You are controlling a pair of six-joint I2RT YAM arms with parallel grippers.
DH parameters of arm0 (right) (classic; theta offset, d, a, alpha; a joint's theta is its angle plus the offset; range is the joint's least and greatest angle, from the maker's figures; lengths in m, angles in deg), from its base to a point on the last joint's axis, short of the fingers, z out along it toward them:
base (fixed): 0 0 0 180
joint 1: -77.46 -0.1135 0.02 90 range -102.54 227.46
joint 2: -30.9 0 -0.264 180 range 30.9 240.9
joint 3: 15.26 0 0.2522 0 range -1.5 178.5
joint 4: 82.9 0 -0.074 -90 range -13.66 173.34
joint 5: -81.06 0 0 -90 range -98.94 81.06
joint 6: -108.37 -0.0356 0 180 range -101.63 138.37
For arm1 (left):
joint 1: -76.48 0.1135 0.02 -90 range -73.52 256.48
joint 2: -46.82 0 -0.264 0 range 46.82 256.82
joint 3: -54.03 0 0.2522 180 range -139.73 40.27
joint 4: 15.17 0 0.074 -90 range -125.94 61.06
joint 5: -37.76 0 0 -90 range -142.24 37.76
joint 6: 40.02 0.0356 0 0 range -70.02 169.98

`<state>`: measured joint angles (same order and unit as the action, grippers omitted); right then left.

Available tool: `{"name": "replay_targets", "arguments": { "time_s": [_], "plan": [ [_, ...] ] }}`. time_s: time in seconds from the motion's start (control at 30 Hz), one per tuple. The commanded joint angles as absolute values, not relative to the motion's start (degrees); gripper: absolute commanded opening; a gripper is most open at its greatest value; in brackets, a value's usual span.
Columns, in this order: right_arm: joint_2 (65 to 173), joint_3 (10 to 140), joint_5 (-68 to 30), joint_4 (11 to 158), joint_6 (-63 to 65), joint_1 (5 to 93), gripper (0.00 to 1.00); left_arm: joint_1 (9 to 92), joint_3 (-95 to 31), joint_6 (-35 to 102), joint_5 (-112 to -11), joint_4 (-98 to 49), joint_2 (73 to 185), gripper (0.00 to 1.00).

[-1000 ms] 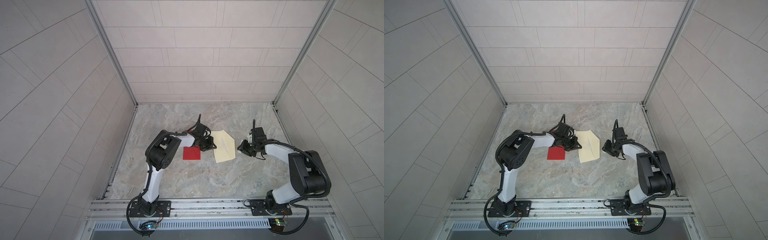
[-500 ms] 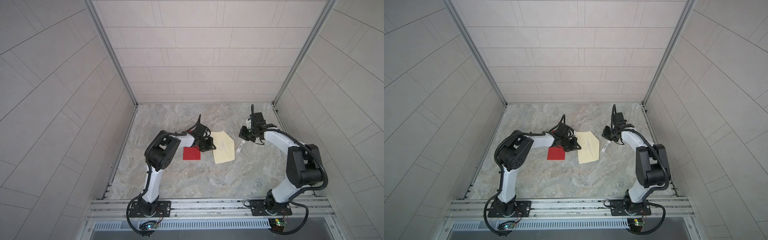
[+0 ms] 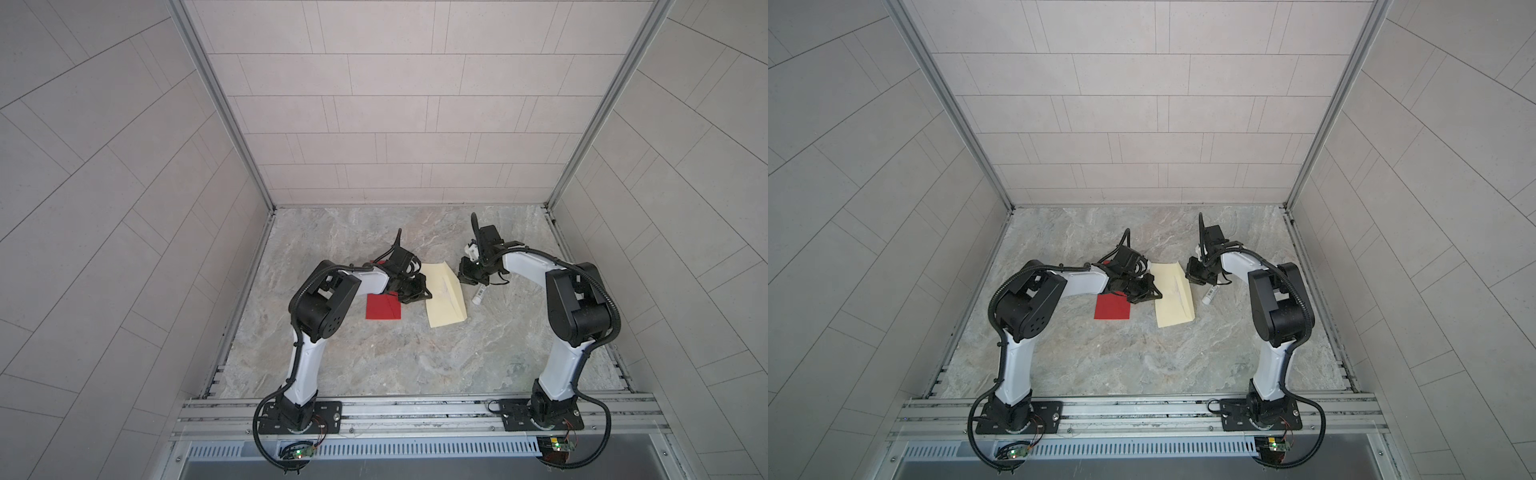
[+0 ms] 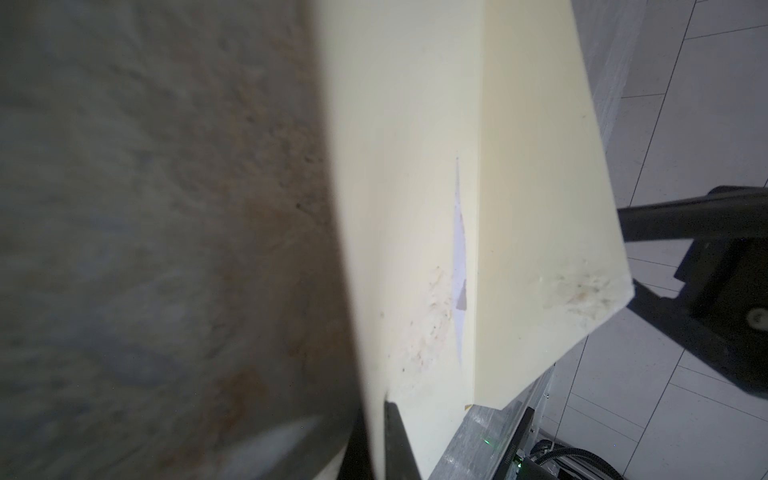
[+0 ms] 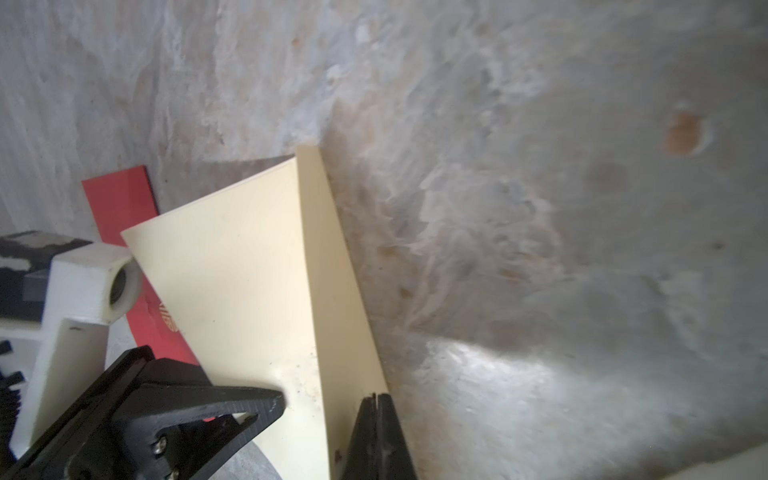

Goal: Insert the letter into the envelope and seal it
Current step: 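Move the open right gripper back to the cream envelope flap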

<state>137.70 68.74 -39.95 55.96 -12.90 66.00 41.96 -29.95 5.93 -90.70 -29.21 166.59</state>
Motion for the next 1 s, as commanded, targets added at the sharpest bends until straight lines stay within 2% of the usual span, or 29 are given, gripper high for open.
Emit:
{"name": "replay_targets", "arguments": {
  "time_s": [0.0,0.37,0.73,0.97],
  "plan": [
    [138.87,69.1,-41.46,54.68,-12.65,64.62,0.0,42.03,-28.73,6.2,-89.15,-31.55,166.09,0.0],
    [143.78,70.66,-40.78,52.86,-13.73,58.41,0.0,41.95,-29.0,6.19,-89.28,-31.52,166.24,0.0],
    [147.95,72.31,-29.86,45.9,-14.34,55.22,0.0,42.09,-29.24,6.17,-89.45,-31.85,166.18,0.0],
    [151.57,74.46,-17.46,40.82,-16.58,49.66,0.0,42.03,-29.78,6.17,-89.58,-32.34,166.35,0.0]
  ]
}}
